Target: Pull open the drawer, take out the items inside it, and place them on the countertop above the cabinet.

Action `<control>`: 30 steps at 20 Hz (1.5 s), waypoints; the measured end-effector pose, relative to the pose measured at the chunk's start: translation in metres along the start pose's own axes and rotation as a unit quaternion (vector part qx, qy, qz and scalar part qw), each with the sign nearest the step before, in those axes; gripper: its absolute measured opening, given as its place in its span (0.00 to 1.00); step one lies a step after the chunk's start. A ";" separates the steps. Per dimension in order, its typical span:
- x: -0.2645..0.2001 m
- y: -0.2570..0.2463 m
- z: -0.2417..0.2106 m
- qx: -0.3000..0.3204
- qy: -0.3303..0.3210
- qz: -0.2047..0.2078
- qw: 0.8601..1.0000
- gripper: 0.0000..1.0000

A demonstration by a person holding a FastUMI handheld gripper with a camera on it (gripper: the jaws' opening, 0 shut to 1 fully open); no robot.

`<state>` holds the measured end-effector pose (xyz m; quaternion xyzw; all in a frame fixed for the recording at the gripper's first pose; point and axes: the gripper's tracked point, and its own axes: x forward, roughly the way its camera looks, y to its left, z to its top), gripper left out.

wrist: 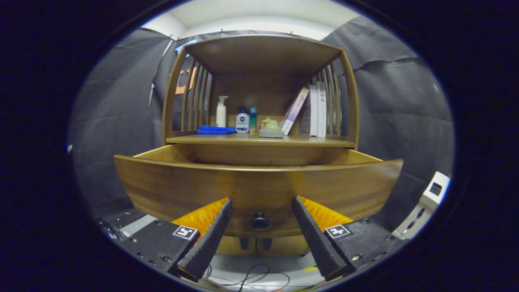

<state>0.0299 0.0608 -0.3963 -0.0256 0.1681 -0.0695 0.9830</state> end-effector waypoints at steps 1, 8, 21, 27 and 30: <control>0.004 0.000 0.004 0.003 -0.001 0.001 1.000 0.99; 0.042 0.003 0.016 0.002 0.003 -0.002 1.000 1.00; 0.111 0.006 0.033 -0.002 0.018 -0.007 1.000 1.00; 0.136 0.007 0.038 -0.007 0.026 -0.009 1.000 1.00; 0.147 0.006 0.041 -0.009 0.029 -0.011 0.999 1.00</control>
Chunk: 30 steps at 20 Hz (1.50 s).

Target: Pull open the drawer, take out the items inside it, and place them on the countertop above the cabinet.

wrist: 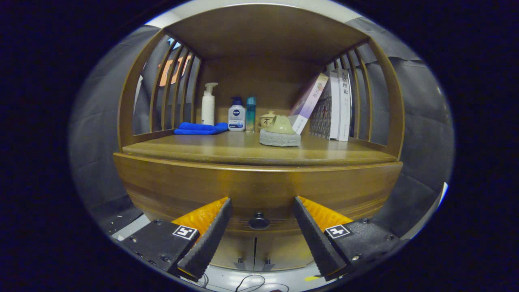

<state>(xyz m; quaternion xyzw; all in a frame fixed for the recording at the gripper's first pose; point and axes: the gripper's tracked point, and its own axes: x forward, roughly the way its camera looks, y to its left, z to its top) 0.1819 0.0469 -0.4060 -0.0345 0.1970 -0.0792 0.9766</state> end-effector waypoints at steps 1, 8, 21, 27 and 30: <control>0.003 0.001 0.002 0.002 0.000 -0.003 1.000 1.00; 0.003 0.001 0.000 -0.007 0.008 -0.004 1.000 1.00; -0.092 -0.011 0.098 -0.005 -0.043 0.062 0.997 1.00; -0.170 -0.019 0.181 -0.030 -0.101 0.101 0.989 1.00; -0.211 -0.033 0.220 -0.036 -0.135 0.106 0.985 1.00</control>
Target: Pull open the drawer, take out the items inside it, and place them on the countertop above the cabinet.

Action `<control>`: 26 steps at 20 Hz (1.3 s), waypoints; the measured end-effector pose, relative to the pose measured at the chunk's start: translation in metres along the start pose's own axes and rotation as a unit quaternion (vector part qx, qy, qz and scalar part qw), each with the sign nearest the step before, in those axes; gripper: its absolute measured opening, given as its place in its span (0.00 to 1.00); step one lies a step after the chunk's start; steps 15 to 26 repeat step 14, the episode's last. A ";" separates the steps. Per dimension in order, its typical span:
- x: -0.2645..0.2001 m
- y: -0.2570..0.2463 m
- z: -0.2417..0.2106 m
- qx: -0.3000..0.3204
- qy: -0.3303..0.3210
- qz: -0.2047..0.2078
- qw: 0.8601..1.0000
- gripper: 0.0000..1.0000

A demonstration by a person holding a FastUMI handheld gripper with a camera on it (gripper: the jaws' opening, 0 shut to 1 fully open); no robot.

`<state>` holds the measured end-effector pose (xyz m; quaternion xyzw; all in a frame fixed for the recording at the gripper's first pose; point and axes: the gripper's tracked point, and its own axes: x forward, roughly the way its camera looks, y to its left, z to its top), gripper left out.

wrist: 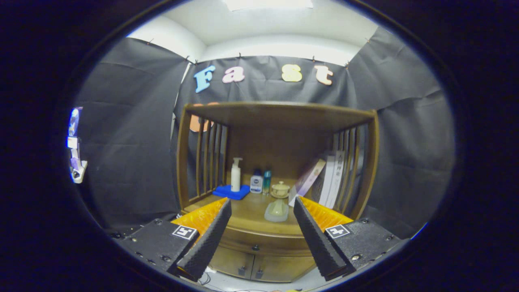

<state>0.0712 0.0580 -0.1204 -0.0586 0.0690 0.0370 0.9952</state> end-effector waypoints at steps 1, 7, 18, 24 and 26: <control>-0.010 0.001 0.013 0.003 -0.016 0.005 1.000 1.00; -0.070 -0.014 0.038 -0.005 -0.051 0.013 0.999 1.00; -0.118 -0.029 0.046 0.004 -0.114 0.007 0.993 1.00; -0.118 -0.029 0.046 0.004 -0.114 0.007 0.993 1.00; -0.118 -0.029 0.046 0.004 -0.114 0.007 0.993 1.00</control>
